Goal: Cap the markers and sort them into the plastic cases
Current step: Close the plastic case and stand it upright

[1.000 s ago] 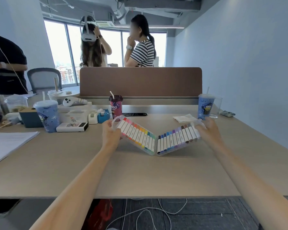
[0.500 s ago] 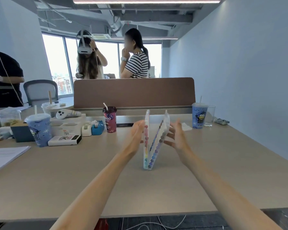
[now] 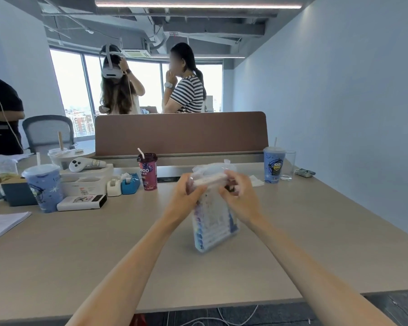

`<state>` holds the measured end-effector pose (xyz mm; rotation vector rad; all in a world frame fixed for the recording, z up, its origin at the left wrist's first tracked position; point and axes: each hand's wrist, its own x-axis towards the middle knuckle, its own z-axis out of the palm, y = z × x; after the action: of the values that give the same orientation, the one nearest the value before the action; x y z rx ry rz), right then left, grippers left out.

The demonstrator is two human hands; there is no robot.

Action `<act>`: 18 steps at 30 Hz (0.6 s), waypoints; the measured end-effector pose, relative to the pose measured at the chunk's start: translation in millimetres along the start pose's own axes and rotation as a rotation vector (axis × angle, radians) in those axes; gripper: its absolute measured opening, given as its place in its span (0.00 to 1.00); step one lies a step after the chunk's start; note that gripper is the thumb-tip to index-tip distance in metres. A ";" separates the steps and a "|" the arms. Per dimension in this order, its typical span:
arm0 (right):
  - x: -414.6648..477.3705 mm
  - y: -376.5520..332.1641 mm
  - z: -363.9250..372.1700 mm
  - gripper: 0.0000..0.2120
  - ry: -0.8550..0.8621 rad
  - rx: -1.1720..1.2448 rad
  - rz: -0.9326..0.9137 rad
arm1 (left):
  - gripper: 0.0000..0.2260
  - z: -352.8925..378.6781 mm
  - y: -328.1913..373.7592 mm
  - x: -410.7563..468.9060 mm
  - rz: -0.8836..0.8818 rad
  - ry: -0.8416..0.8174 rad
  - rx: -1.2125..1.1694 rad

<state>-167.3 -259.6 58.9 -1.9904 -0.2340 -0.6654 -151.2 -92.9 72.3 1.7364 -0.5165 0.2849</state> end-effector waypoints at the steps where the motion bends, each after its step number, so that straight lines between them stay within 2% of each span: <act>1: 2.6 5.3 -4.5 0.24 0.076 -0.053 -0.022 | 0.11 -1.4 -1.9 -1.2 -0.011 -0.062 -0.034; 3: 5.2 5.5 -16.4 0.35 0.128 -0.111 0.006 | 0.14 -4.1 -7.0 -1.9 -0.041 -0.155 -0.113; 5: 7.6 5.8 -25.9 0.40 0.011 0.001 0.086 | 0.19 -6.0 -7.7 -0.1 -0.065 -0.191 -0.157; 7: 6.9 7.3 -27.2 0.34 -0.071 0.156 0.090 | 0.22 -4.0 -3.6 3.7 -0.060 -0.214 -0.159; 9: 4.6 10.1 -26.0 0.30 -0.006 0.162 0.046 | 0.21 1.5 2.8 7.8 -0.054 -0.219 -0.104; 14: 1.8 12.4 -25.1 0.36 0.017 0.160 -0.009 | 0.11 14.2 -0.3 7.0 0.019 -0.115 -0.071; 18: 0.4 12.8 -24.8 0.39 -0.001 0.178 -0.048 | 0.11 12.4 -2.4 6.2 0.015 -0.105 -0.107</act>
<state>-170.4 -287.3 58.5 -1.8200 -0.3315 -0.6510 -145.7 -105.7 70.2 1.6502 -0.6108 0.1747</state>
